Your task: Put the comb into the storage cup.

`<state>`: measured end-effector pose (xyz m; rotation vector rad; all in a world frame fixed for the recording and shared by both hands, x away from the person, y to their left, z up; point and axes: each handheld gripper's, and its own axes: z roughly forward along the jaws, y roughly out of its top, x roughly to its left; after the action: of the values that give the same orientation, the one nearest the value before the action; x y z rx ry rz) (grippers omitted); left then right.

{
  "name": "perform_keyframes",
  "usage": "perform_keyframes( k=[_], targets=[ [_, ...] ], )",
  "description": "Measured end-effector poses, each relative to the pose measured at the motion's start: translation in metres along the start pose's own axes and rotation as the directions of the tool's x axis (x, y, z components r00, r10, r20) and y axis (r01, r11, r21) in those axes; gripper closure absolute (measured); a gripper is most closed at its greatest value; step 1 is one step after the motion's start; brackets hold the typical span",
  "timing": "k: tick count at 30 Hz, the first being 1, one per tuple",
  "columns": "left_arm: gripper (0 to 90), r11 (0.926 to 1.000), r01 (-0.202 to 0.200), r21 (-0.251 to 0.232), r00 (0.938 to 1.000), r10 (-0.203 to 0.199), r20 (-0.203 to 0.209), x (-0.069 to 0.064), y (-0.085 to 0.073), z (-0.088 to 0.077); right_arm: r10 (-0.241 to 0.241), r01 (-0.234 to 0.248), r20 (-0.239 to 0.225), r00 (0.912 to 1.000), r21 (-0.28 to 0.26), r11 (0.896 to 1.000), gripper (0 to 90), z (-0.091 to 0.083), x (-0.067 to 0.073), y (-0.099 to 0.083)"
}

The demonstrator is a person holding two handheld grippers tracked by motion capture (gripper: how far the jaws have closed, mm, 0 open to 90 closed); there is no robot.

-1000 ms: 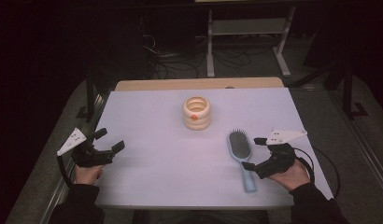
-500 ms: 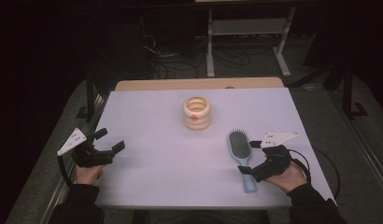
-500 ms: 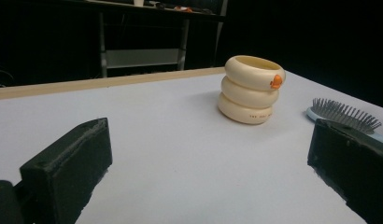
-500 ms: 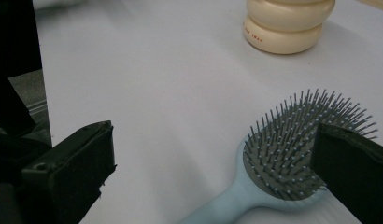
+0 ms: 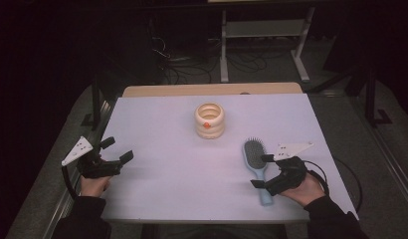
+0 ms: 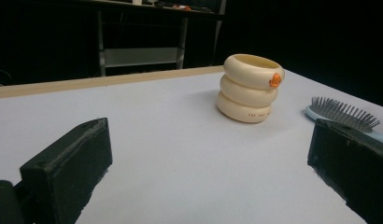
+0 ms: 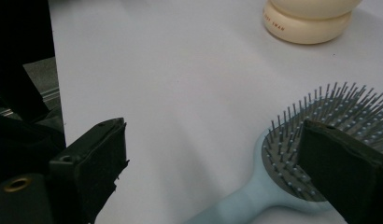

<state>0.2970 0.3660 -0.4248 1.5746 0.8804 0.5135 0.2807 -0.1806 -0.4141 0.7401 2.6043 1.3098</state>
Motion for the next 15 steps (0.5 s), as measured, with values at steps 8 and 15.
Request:
perform_keyframes(
  k=[8,15],
  targets=[
    [0.0,1.0000,-0.001,0.001,1.0000,0.001,0.001,-0.0002,0.0000,0.0002,-0.004,0.004,-0.021,0.9998,0.040,0.999,13.7,0.0036,0.0003,-0.0007],
    [0.0,1.0000,-0.002,0.002,1.0000,0.002,0.002,-0.0003,0.0000,0.0003,-0.006,0.008,-0.031,0.9995,0.057,0.998,16.0,0.0053,0.0006,-0.0008]
  ],
)
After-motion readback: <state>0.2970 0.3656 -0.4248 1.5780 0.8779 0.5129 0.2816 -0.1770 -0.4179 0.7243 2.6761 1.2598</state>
